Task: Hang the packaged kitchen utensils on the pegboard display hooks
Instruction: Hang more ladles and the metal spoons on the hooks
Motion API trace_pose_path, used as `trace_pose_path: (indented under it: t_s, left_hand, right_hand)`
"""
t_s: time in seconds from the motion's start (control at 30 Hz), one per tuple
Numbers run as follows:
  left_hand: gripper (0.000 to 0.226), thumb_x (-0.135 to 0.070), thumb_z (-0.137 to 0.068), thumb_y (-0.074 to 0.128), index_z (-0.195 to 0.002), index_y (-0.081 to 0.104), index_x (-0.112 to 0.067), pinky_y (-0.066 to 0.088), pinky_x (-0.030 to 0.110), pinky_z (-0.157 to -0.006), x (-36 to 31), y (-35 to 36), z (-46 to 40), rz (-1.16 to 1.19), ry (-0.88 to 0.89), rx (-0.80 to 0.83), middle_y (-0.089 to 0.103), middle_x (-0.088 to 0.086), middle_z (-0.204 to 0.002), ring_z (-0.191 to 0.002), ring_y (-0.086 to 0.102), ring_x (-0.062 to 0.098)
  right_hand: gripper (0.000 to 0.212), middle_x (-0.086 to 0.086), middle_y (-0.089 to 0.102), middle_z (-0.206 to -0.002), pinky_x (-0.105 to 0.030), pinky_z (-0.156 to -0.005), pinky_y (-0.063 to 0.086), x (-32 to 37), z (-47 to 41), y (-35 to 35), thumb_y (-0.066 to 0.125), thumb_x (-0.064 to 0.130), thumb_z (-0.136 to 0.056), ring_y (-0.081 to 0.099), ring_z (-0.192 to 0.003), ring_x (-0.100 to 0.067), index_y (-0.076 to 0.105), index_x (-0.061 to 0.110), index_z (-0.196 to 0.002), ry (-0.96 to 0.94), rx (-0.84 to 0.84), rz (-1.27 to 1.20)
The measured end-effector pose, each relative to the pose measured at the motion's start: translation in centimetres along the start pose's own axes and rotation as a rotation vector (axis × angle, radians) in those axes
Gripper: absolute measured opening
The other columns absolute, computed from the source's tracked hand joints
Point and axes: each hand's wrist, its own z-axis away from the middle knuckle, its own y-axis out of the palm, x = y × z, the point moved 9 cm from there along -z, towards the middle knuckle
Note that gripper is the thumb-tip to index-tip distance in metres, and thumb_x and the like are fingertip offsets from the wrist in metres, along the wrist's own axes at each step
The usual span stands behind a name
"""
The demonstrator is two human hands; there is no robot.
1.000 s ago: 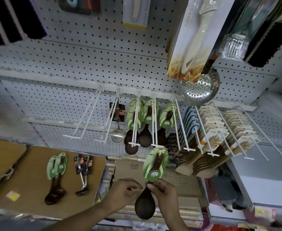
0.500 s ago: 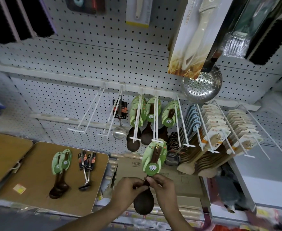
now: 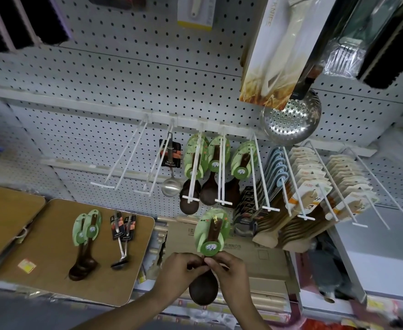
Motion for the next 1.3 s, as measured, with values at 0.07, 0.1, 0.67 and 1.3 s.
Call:
trace_pose_path:
  t_s: [0.07, 0.1, 0.67, 1.3]
  left_hand:
    - [0.015, -0.046, -0.085, 0.066, -0.077, 0.073, -0.036, 0.054, 0.032, -0.072, -0.1, -0.2, -0.1, -0.001, 0.0, -0.002, 0.073, -0.019, -0.077, -0.076, 0.068, 0.0]
    - [0.016, -0.047, -0.084, 0.065, -0.078, 0.074, -0.036, 0.054, 0.031, -0.073, -0.2, -0.4, -0.2, 0.002, 0.004, -0.005, 0.073, -0.02, -0.078, -0.077, 0.068, -0.001]
    - [0.02, -0.05, -0.084, 0.064, -0.09, 0.077, -0.037, 0.055, 0.032, -0.076, -0.4, -0.7, -1.7, 0.032, 0.01, -0.007, 0.073, -0.026, -0.082, -0.08, 0.068, -0.004]
    - [0.013, -0.04, -0.087, 0.07, -0.09, 0.079, -0.031, 0.055, 0.032, -0.081, 0.0, -1.0, -2.2, 0.092, -0.001, -0.023, 0.074, -0.022, -0.084, -0.082, 0.069, -0.002]
  right_hand:
    - [0.014, 0.007, 0.076, -0.081, -0.035, -0.08, 0.055, 0.3, -0.1, 0.2, 0.072, 0.01, -0.085, 0.071, -0.084, -0.01, 0.078, 0.022, -0.081, -0.021, 0.013, 0.026]
    - [0.014, 0.007, 0.076, -0.08, -0.035, -0.08, 0.055, 0.5, -0.2, 0.2, 0.072, 0.01, -0.085, 0.071, -0.083, -0.01, 0.077, 0.022, -0.08, -0.031, 0.009, 0.03]
    - [0.014, 0.004, 0.075, -0.076, -0.035, -0.078, 0.055, 1.3, -1.6, -0.4, 0.074, 0.007, -0.084, 0.071, -0.079, -0.011, 0.077, 0.019, -0.076, -0.032, -0.041, -0.001]
    - [0.015, 0.003, 0.073, -0.071, -0.024, -0.071, 0.051, 1.8, -2.6, -0.2, 0.073, 0.008, -0.084, 0.069, -0.074, -0.012, 0.074, 0.016, -0.071, -0.051, -0.042, -0.011]
